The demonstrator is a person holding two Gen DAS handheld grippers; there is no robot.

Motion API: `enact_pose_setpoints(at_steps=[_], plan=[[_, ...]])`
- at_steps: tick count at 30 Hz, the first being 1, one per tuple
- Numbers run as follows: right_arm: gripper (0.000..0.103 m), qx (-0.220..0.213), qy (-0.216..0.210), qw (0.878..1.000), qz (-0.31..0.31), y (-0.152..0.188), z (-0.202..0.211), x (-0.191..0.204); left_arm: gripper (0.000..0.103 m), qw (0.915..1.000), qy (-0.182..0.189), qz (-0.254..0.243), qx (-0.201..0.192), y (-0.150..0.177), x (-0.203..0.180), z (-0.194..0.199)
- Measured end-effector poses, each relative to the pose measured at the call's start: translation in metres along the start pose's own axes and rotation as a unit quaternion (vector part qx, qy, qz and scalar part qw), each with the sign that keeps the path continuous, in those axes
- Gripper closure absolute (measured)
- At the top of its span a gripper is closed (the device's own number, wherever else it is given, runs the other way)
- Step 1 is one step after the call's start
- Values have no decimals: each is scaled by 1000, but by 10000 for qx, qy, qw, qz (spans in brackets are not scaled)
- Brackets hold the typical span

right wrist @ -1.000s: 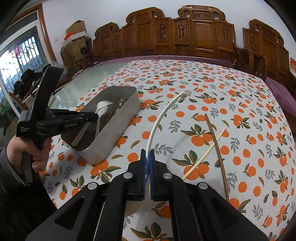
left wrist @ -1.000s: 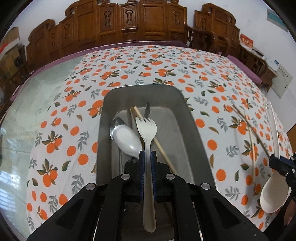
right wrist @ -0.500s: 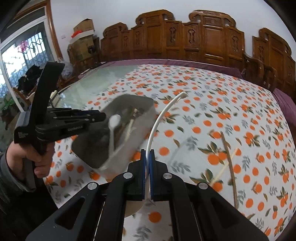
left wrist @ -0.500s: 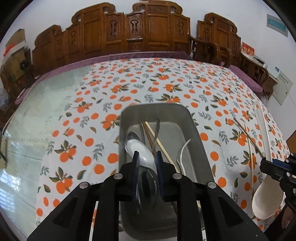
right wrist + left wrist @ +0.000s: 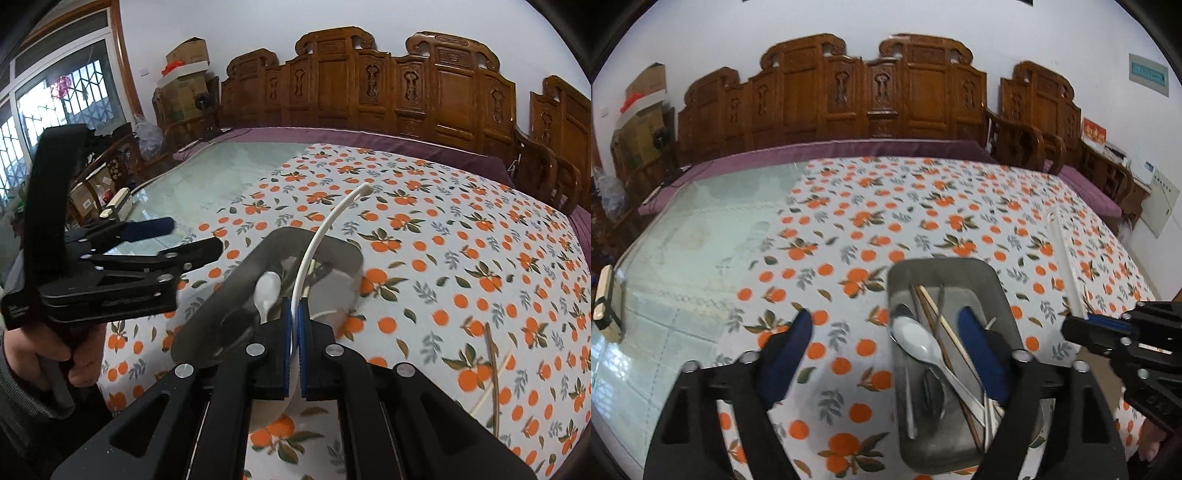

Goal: Organize utensils
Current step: 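Lower the white plastic spoon into the tray and open the right tool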

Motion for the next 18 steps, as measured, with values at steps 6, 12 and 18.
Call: enact_pose_setpoints(at_steps=[6,12,18], plan=[[99,66,-43,10000,4,-2,-18,5,10,9997,-142,151,-101,-8,20,5],[99,197,-118,9997,-11,1,-39,14,10,9992,-245,272,-131,-10,34,5],[98,433,-150,9989,55,11,-61,23,10,9991,-304,249,-141,-10,36,5]])
Point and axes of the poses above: each gripper's, at about its wrist camera, not at the fingertips, and z roughly against the way its jaws point, x to its left, y to its underside, the point moved 9 cm from there along -z, roughly the way its jaws point, and after that the axes turned 9 degrees about z, right-handed, at the moved point
